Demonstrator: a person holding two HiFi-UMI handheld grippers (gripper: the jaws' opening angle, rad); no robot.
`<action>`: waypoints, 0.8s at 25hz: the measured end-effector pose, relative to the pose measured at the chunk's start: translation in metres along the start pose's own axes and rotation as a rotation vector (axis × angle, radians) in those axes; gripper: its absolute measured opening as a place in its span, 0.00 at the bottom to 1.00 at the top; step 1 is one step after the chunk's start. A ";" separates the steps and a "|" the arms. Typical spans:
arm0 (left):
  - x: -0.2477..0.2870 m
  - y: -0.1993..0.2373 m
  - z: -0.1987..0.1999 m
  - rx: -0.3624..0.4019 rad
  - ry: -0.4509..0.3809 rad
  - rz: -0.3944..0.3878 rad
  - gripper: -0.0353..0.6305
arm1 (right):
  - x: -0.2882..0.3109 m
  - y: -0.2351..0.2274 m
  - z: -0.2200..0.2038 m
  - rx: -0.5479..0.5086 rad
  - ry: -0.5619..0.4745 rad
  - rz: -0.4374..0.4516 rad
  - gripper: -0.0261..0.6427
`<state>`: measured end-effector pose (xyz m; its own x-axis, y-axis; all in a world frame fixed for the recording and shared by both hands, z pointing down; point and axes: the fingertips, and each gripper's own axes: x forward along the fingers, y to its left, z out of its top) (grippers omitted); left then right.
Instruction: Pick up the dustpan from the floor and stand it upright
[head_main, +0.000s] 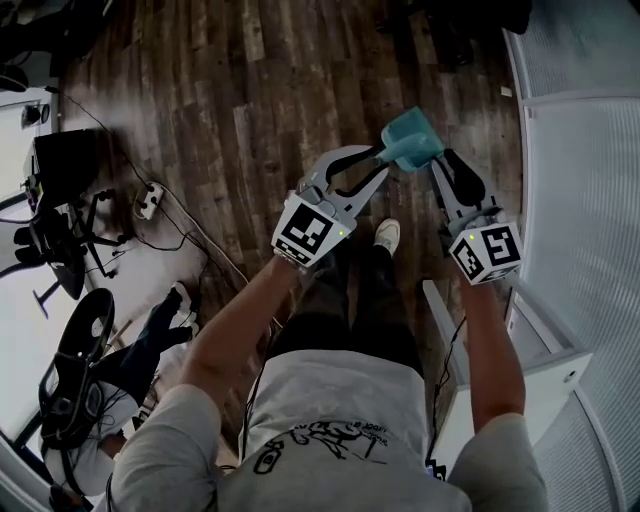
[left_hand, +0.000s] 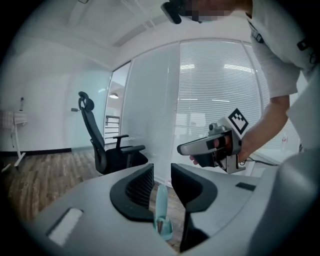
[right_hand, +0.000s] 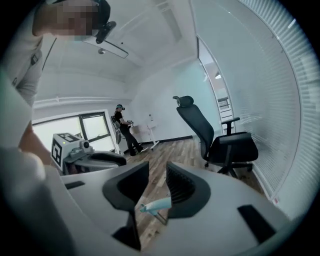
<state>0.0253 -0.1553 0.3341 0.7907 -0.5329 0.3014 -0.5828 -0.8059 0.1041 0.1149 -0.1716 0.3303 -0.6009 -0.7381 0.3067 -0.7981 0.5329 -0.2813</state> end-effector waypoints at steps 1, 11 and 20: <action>-0.006 0.001 0.012 -0.014 -0.010 0.014 0.20 | -0.004 0.004 0.011 -0.023 -0.002 0.000 0.19; -0.061 -0.006 0.147 -0.075 -0.107 0.094 0.14 | -0.057 0.044 0.138 -0.185 -0.031 -0.059 0.16; -0.105 -0.031 0.263 -0.046 -0.203 0.055 0.13 | -0.105 0.094 0.252 -0.221 -0.100 -0.086 0.15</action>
<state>0.0097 -0.1419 0.0496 0.7763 -0.6205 0.1114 -0.6304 -0.7640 0.1376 0.1140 -0.1489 0.0425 -0.5317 -0.8161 0.2266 -0.8430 0.5356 -0.0491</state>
